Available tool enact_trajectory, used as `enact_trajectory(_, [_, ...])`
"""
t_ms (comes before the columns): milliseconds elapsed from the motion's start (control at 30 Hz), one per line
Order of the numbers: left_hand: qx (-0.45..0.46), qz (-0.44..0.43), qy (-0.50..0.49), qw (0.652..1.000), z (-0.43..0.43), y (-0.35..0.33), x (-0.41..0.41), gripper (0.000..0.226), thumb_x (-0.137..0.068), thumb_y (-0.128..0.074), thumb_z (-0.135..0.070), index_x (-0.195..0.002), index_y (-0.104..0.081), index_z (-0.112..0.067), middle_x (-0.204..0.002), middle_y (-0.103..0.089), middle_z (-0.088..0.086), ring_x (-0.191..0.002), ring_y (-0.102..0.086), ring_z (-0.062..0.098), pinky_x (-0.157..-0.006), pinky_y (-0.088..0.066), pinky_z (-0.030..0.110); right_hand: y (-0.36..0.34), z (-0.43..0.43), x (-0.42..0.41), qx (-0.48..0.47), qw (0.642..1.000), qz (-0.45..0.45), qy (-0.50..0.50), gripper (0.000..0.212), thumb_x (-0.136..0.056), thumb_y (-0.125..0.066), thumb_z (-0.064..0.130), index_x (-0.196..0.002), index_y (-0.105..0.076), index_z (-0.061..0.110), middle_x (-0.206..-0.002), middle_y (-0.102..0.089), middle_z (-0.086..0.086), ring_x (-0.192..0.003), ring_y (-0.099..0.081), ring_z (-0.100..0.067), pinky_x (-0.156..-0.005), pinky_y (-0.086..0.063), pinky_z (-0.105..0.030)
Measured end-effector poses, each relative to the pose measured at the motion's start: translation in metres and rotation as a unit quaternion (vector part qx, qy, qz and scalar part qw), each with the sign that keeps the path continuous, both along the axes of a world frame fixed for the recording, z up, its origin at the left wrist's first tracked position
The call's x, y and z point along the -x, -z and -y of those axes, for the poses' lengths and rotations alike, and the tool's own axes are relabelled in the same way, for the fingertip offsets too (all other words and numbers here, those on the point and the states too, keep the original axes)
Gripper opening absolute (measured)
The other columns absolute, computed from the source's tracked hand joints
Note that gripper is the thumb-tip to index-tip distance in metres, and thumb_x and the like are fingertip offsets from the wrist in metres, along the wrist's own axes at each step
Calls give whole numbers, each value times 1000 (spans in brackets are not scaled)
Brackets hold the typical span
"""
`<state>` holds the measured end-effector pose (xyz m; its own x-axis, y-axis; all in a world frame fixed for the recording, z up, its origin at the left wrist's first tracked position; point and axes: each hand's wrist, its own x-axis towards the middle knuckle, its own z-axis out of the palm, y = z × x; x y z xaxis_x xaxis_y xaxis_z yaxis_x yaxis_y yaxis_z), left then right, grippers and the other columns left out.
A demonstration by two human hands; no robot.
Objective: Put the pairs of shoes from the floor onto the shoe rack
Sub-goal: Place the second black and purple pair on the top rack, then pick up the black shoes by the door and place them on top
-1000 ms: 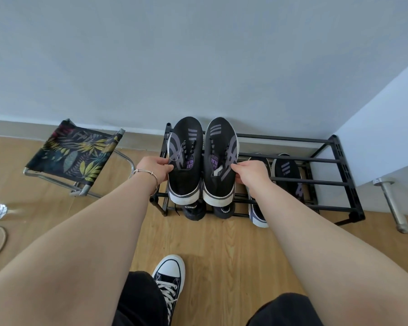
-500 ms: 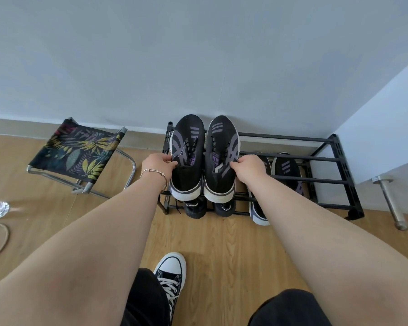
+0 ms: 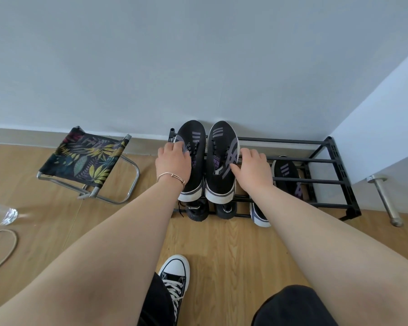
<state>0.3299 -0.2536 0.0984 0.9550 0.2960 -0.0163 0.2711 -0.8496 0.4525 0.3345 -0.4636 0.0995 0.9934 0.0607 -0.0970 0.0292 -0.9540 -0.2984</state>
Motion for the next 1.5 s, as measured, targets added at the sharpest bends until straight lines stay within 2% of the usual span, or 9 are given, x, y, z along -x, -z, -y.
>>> enact_trajectory(100, [-67, 13, 55, 996, 21, -7, 7, 45, -98, -43, -33, -140, -43, -18, -144, -46, 9, -135, -35, 32, -107, -35, 48, -4, 4, 7, 34, 997, 60, -16, 52, -94, -61, 42, -134, -51, 10, -134, -59, -13, -124, -53, -34, -100, -47, -44])
enact_trajectory(233, [-102, 31, 109, 988, 51, -13, 14, 52, -96, -48, -37, -144, -38, -17, -151, -39, 9, -143, -25, 31, -115, -26, 49, -9, 17, 15, 70, 992, 101, -25, 54, -93, -62, 40, -133, -51, 7, -132, -59, -15, -126, -51, -35, -107, -43, -46])
enact_trajectory(500, [-121, 37, 182, 975, 111, -13, 23, 59, -97, -46, -37, -149, -29, -14, -158, -31, 12, -149, -17, 31, -120, -16, 47, -15, 72, 36, 105, 988, 113, -15, 60, -93, -63, 37, -140, -46, 4, -137, -55, -15, -132, -47, -35, -113, -38, -48])
enact_trajectory(667, [-200, 54, 267, 941, 161, -2, 37, 63, -94, -48, -41, -148, -33, -12, -157, -33, 12, -149, -17, 31, -122, -10, 52, -8, 122, 58, 125, 986, 112, -6, 64, -92, -65, 36, -143, -44, 4, -141, -54, -16, -136, -45, -38, -114, -37, -52])
enact_trajectory(933, [-228, 46, 331, 915, 233, 22, 67, 66, -93, -48, -42, -148, -32, -9, -157, -34, 15, -149, -18, 33, -122, -13, 54, 8, 194, 108, 168, 981, 98, 5, 65, -91, -63, 37, -144, -44, 4, -140, -54, -16, -137, -44, -37, -116, -35, -51])
enact_trajectory(1100, [-253, 61, 397, 880, 267, 31, 83, 67, -94, -46, -42, -149, -30, -8, -157, -33, 16, -149, -18, 34, -121, -14, 54, 20, 235, 152, 187, 978, 88, 5, 59, -94, -54, 38, -142, -45, 4, -138, -54, -15, -134, -45, -36, -113, -36, -50])
enact_trajectory(1300, [-231, 76, 448, 861, 317, 52, 113, 62, -96, -43, -41, -148, -33, -10, -155, -37, 15, -147, -25, 33, -121, -19, 51, 48, 296, 215, 190, 978, 54, 60, 61, -94, -55, 30, -147, -43, 1, -145, -52, -20, -140, -43, -39, -116, -35, -54])
enact_trajectory(1400, [-207, 39, 456, 865, 339, 75, 138, 59, -96, -42, -30, -150, -29, -10, -157, -33, 16, -146, -25, 34, -121, -20, 48, 69, 329, 255, 204, 973, 48, 99, 60, -96, -56, 33, -146, -47, 1, -144, -55, -20, -137, -48, -39, -115, -38, -53])
enact_trajectory(1500, [-201, -3, 471, 859, 361, 103, 167, 62, -95, -45, -29, -150, -27, -9, -157, -31, 16, -145, -26, 34, -120, -20, 45, 93, 358, 299, 202, 968, 36, 145, 58, -98, -54, 34, -146, -47, 3, -143, -55, -18, -134, -50, -38, -113, -40, -51])
